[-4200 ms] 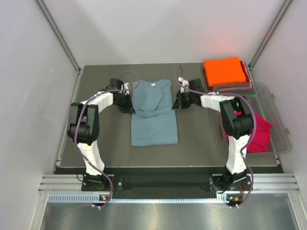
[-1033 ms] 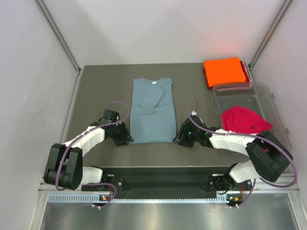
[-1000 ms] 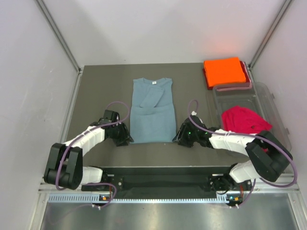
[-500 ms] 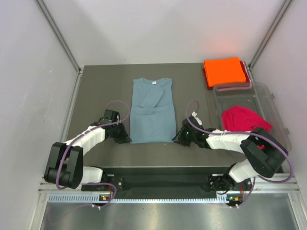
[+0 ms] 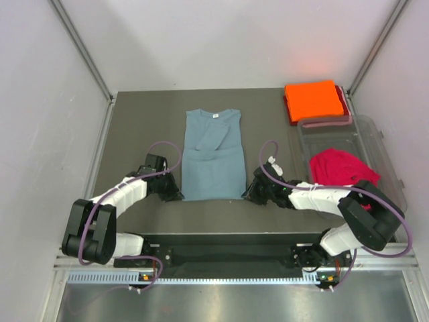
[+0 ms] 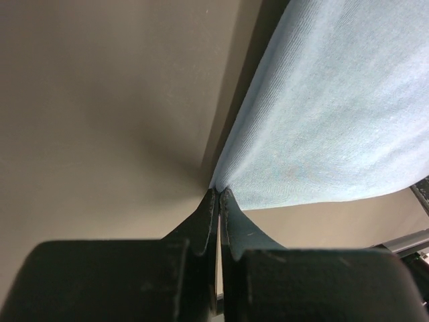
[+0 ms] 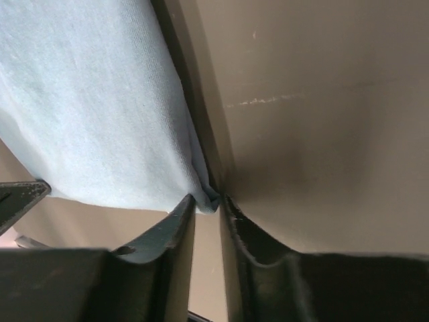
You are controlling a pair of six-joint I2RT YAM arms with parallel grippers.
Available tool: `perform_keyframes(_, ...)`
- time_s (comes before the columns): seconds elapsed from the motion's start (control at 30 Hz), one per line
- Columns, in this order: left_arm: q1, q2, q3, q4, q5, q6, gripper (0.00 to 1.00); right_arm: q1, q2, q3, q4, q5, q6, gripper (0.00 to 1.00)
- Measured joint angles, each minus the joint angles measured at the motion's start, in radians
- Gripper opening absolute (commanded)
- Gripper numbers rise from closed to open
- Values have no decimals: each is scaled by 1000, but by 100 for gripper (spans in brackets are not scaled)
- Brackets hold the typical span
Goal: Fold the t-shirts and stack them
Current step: Fold the tshirt
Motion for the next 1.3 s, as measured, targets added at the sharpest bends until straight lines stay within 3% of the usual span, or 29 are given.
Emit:
perform_keyframes(0.1, 0, -3, -2, 6, 2, 1, 0, 2, 4, 0, -3, 4, -9, 0)
perform_keyframes(0.33, -3, -32, -9, 7, 6, 6, 0, 16, -34, -6, -50, 48, -33, 0)
perform_keyframes(0.9, -151, -405, 43, -216, -31, -64, 0, 109, -459, -19, -380, 144, -125, 0)
perform_keyframes(1.07, -163, -381, 114, -260, -34, -69, 0, 111, -489, 29, -446, 165, -160, 0)
perform_keyframes(1.3, -163, -189, 309, -265, -83, -58, 0, 52, -389, 187, -483, 167, -286, 0)
